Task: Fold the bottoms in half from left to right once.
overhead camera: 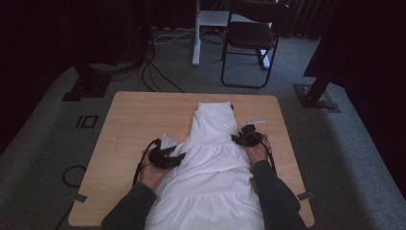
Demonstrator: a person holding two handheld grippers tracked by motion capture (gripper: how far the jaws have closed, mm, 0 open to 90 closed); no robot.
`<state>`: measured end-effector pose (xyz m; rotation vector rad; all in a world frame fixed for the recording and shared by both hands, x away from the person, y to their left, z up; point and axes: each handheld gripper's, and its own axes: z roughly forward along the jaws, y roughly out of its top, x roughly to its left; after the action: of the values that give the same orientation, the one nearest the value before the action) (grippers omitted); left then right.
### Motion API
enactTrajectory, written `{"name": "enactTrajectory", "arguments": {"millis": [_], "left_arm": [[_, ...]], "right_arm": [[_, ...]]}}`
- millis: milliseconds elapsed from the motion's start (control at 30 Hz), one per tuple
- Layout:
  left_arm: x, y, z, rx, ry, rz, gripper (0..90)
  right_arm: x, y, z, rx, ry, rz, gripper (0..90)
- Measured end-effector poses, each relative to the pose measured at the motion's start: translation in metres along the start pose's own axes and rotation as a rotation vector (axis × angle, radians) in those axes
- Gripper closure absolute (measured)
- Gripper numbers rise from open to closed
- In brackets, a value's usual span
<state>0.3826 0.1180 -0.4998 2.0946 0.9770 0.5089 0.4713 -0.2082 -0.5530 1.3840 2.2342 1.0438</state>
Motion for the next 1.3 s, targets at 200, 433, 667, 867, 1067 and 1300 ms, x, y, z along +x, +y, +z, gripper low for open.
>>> {"name": "enactTrajectory", "arguments": {"millis": [200, 433, 667, 867, 1067, 1300], "left_arm": [[0.006, 0.006, 0.079, 0.152, -0.002, -0.037, 49.8], [-0.011, -0.029, 0.046, 0.094, -0.068, -0.033, 54.7], [-0.033, -0.06, 0.014, 0.066, -0.11, 0.014, 54.2], [-0.032, -0.057, 0.018, 0.067, -0.113, 0.018, 49.7], [-0.029, -0.056, 0.019, 0.064, -0.099, 0.003, 42.3], [-0.029, -0.056, 0.02, 0.07, -0.111, -0.003, 40.3]], "right_arm": [[0.01, -0.003, -0.001, 0.005, -0.055, -0.036, 61.1], [0.027, -0.024, -0.021, 0.024, -0.028, -0.068, 62.9], [0.044, -0.048, -0.062, 0.057, 0.073, -0.1, 53.0], [0.032, -0.009, -0.065, -0.078, 0.089, -0.023, 44.5], [0.035, 0.001, -0.009, 0.111, 0.084, -0.046, 59.6], [0.045, 0.025, -0.036, -0.054, -0.139, -0.207, 79.1]]}}
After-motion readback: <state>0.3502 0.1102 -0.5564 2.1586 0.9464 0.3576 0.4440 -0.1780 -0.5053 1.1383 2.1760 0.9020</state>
